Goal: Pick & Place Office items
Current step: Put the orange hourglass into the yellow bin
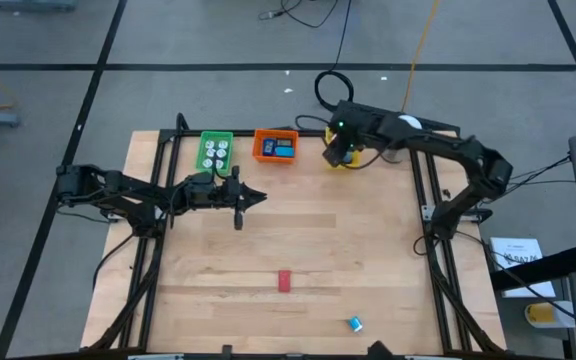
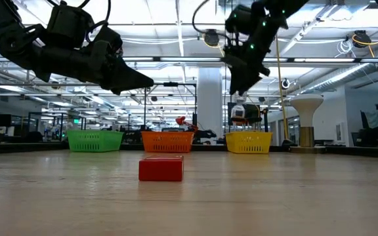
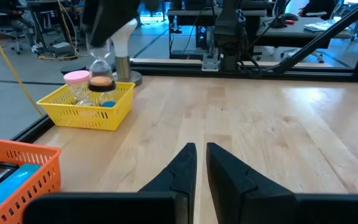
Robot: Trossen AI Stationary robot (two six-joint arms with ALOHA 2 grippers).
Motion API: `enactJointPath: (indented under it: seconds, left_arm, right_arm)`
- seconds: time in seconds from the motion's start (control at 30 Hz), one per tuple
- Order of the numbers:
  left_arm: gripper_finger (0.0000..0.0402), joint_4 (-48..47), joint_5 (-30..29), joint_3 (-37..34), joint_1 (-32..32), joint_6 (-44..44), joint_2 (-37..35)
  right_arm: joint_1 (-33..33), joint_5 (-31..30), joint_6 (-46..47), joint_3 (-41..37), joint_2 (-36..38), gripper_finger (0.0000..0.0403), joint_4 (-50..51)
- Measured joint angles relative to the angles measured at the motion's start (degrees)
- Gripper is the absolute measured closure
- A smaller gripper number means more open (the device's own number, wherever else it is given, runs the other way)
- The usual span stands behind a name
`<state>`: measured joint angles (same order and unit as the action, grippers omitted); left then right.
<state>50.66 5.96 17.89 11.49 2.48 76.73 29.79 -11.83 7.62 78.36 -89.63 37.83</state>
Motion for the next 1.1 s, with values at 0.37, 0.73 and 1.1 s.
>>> enactJointPath:
  seconds: [0.37, 0.73, 1.1]
  left_arm:
    - [0.0357, 0.04, 0.0, 0.0, 0.0, 0.02, 0.0]
    - [0.0357, 0.06, 0.0, 0.0, 0.0, 0.02, 0.0]
    - [0.0357, 0.08, 0.0, 0.0, 0.0, 0.02, 0.0]
  right_arm:
    - [4.91, 4.57, -1.44, -7.11, -0.09, 0.02, -7.67]
    - [5.11, 4.59, -3.62, -12.21, -0.09, 0.0194, -12.2]
    - [5.02, 4.61, -5.31, -12.95, -0.09, 0.0175, -14.53]
